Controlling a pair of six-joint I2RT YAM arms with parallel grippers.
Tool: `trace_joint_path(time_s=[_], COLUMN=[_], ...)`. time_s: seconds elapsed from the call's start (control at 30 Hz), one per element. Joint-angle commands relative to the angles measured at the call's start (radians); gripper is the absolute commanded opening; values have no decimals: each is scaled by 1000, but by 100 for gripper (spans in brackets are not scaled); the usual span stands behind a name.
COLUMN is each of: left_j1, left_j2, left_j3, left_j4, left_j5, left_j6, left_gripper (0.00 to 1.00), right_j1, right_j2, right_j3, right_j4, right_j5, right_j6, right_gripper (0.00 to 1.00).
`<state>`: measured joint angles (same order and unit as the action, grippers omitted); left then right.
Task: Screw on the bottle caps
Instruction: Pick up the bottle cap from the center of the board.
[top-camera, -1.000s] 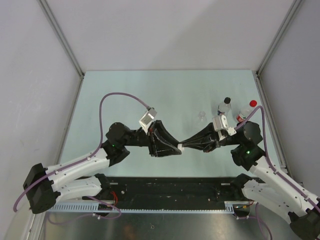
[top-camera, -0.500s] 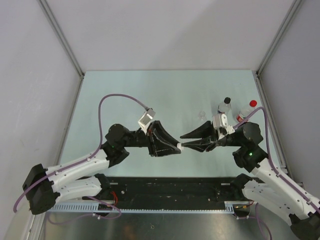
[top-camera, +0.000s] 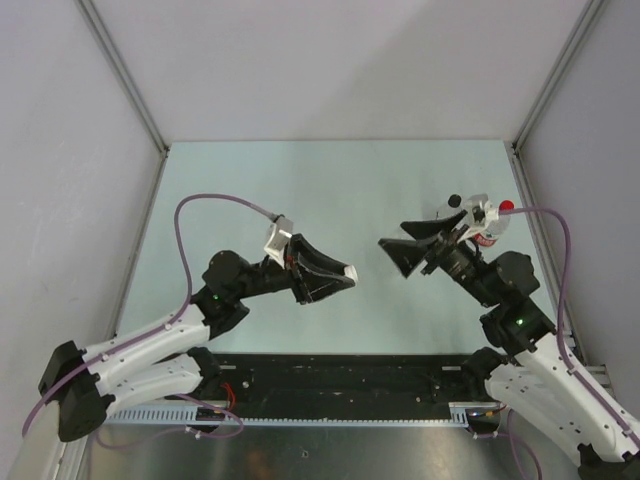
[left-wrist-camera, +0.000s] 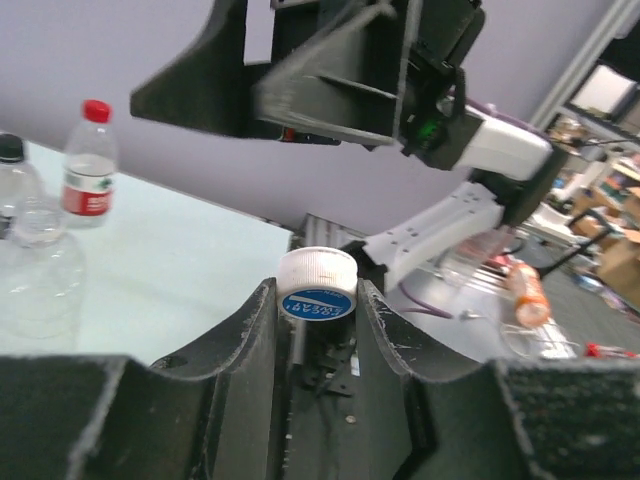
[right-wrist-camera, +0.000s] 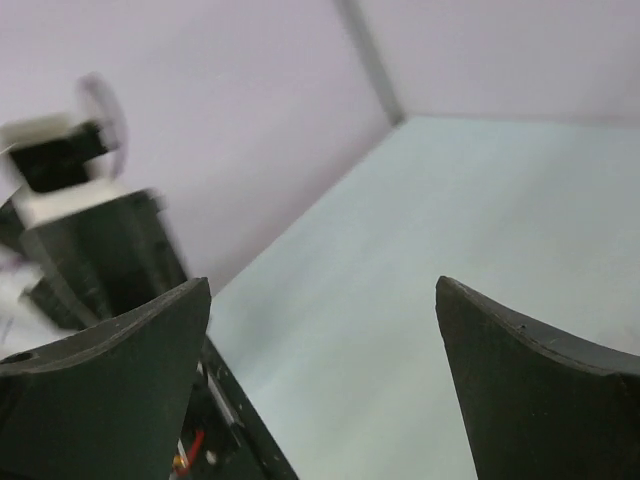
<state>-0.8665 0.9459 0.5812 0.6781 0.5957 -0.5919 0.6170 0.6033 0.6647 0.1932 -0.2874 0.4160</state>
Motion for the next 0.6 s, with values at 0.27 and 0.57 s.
trace_joint_path(time_s=[0.27, 0.57], left_j1=[12, 11], left_j2=[-41, -34], left_j3=[-33, -38], left_j4=[-149, -165], left_j5=[-173, -204], left_j6=[278, 302], left_gripper=[20, 20], right_j1=[-216, -56], right_j2=[-26, -87], right_j3=[-14, -350], right_j4=[-467, -51], right_j5=[205, 452], right_j6=[212, -260], right_gripper=[99, 99])
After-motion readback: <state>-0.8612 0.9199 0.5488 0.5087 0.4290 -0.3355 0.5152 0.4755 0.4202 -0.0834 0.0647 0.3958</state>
